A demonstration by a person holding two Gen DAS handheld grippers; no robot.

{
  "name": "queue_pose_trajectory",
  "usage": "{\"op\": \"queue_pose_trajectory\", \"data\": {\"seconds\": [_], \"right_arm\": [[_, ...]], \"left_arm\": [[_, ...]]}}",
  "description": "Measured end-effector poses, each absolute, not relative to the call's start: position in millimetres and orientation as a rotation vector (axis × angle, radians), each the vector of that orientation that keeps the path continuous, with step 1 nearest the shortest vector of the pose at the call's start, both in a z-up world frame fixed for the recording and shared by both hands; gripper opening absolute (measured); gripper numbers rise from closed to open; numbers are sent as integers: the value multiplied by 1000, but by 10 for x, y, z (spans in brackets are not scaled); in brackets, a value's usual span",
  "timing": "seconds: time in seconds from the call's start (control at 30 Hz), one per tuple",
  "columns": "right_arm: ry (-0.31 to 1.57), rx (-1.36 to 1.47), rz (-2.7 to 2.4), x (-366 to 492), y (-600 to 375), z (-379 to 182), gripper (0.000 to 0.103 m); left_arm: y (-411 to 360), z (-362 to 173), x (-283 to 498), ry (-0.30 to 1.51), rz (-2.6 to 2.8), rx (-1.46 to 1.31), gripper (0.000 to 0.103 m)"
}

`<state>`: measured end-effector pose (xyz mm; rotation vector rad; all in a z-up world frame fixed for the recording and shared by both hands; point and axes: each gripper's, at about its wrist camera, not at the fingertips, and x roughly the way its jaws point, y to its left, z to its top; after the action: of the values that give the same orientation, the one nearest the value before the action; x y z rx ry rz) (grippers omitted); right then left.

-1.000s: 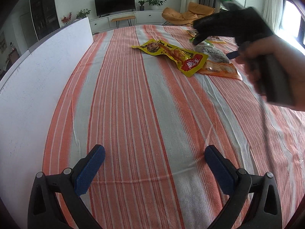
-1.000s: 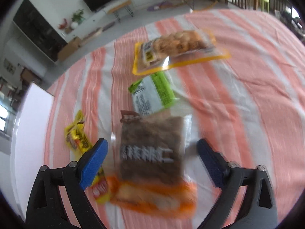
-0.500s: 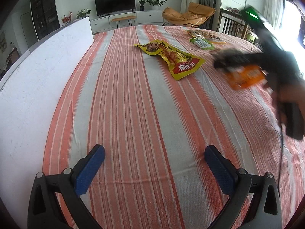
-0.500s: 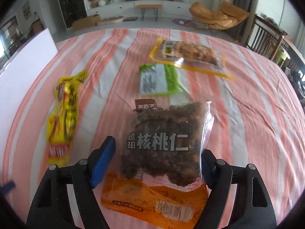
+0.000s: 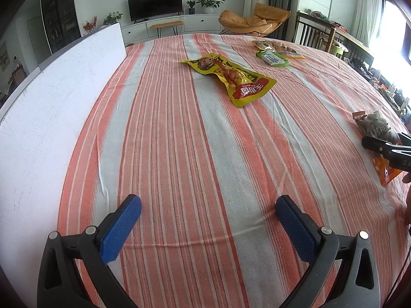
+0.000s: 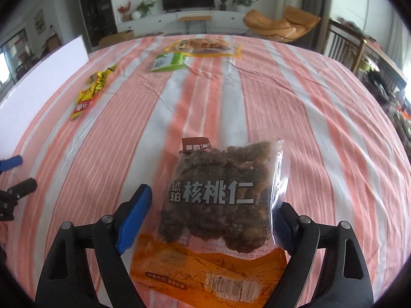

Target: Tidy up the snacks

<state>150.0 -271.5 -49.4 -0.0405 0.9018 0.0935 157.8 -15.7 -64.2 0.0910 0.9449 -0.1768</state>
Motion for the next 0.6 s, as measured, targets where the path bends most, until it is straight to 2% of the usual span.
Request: {"op": "queue_pose_trajectory", "data": {"seconds": [0.1, 0.6], "right_arm": [[911, -62, 65, 1532, -2669, -507, 94], [903, -54, 53, 1470, -2723, -517, 94]], "left_arm": [[-157, -642, 1578, 945, -177, 91, 103], [-157, -640, 1579, 945, -176, 91, 103]]}}
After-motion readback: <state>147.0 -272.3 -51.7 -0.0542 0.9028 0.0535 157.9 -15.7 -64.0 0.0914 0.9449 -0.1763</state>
